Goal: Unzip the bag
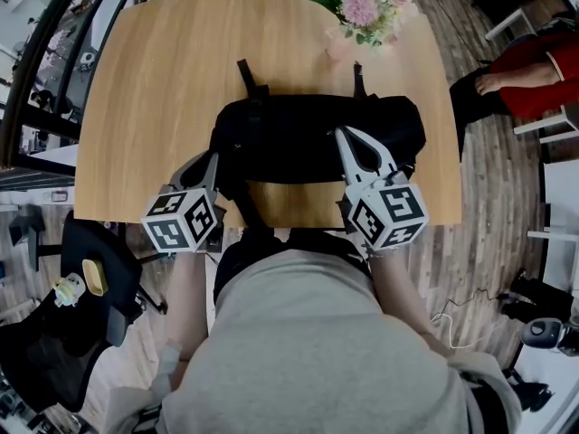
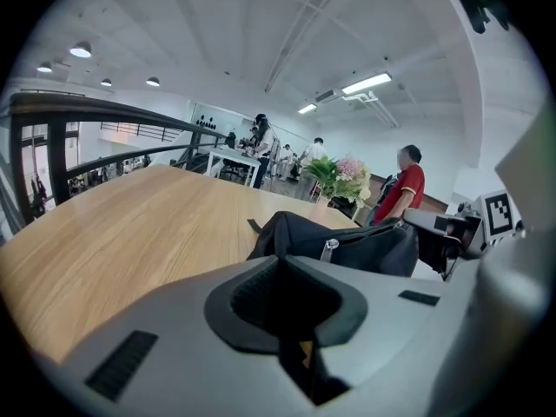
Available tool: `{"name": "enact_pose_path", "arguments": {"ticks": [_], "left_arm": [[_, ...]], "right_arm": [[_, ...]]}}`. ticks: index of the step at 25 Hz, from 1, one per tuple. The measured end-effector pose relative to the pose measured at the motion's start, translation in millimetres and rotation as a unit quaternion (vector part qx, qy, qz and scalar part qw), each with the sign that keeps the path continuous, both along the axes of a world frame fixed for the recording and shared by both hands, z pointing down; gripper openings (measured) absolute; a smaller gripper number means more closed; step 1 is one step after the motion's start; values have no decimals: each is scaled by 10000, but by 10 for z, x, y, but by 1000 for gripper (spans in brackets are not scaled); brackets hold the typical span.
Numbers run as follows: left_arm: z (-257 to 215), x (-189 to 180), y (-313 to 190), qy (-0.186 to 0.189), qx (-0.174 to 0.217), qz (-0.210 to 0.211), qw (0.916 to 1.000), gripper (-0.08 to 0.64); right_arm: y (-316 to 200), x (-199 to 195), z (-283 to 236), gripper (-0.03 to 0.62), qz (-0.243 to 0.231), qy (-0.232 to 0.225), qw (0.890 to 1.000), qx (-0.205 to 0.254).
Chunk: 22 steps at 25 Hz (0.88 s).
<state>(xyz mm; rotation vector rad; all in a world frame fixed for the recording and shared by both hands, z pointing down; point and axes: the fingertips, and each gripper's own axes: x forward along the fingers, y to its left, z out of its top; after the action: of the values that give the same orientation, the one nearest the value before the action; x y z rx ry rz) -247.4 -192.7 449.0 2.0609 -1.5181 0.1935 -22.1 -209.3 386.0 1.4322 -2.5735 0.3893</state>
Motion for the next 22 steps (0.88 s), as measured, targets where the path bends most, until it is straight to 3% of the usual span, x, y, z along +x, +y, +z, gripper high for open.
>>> {"name": "enact_pose_path", "arguments": {"ticks": [6, 12, 18, 22], "left_arm": [[-41, 38, 19, -792, 167, -87, 9967, 48], [-263, -1, 21, -1246, 495, -177, 9908, 195], [-575, 531, -91, -1527, 926, 788, 9808, 206], [-654, 978, -152, -1386, 1030, 1422, 9747, 206]], "right_arm": [[1, -4, -20, 9, -159, -177, 9997, -50], [-19, -3, -45, 9, -191, -356, 9992, -74], [-49, -9, -43, 9, -184, -457, 9987, -89], [-58, -21, -66, 9, -201, -514, 9984, -86]]}}
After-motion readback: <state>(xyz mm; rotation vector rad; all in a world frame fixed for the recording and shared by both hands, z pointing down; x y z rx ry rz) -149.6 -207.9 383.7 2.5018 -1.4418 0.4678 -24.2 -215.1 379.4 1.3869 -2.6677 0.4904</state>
